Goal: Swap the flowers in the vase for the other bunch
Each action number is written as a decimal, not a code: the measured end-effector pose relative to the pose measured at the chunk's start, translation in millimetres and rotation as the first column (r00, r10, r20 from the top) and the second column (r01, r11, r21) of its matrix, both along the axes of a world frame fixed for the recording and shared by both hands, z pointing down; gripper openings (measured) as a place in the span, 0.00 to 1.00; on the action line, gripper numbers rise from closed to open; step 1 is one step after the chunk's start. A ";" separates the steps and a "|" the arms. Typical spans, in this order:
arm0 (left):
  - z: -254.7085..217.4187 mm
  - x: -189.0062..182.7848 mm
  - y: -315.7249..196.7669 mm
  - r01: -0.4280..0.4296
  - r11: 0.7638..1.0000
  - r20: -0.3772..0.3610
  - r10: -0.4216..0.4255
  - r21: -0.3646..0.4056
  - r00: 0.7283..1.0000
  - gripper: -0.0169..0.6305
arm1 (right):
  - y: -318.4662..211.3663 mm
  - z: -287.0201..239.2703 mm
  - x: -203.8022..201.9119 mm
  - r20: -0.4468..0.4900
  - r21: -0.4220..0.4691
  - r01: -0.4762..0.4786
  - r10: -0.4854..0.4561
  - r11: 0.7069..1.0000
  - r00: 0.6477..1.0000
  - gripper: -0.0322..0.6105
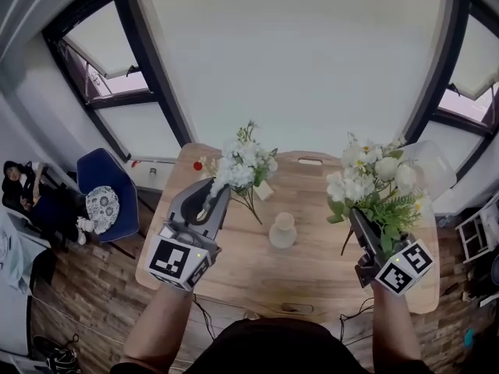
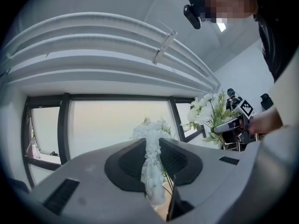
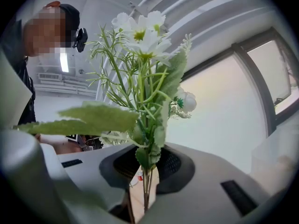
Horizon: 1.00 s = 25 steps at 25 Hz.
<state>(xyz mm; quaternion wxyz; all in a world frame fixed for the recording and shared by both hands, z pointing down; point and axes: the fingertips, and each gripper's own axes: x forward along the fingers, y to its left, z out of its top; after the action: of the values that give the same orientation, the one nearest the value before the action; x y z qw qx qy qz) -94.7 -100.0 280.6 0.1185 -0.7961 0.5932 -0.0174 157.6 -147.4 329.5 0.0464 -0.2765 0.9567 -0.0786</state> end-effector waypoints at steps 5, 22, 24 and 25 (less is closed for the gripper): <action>14.4 -63.3 0.7 0.076 0.997 -0.014 -0.077 -0.030 0.997 0.15 | -21.4 7.6 -64.5 -0.011 -0.020 0.065 -0.065 0.998 0.998 0.18; 57.6 -171.1 41.7 0.237 0.965 -0.067 -0.246 -0.113 0.967 0.15 | -47.8 10.4 -181.1 -0.017 -0.028 0.170 -0.171 0.985 0.985 0.18; 57.6 -170.4 48.9 0.252 0.960 -0.084 -0.263 -0.118 0.961 0.15 | -48.1 11.4 -180.9 -0.017 -0.030 0.177 -0.177 0.984 0.984 0.18; 57.2 -169.7 52.5 0.259 0.959 -0.090 -0.270 -0.120 0.959 0.15 | -48.1 11.7 -180.7 -0.019 -0.029 0.180 -0.180 0.983 0.983 0.18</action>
<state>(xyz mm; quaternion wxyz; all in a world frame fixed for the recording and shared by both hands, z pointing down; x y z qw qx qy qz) -264.4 -47.4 337.8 0.0410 -0.7147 0.6979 -0.0228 -23.1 -195.5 341.1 0.0249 -0.1903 0.9770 -0.0927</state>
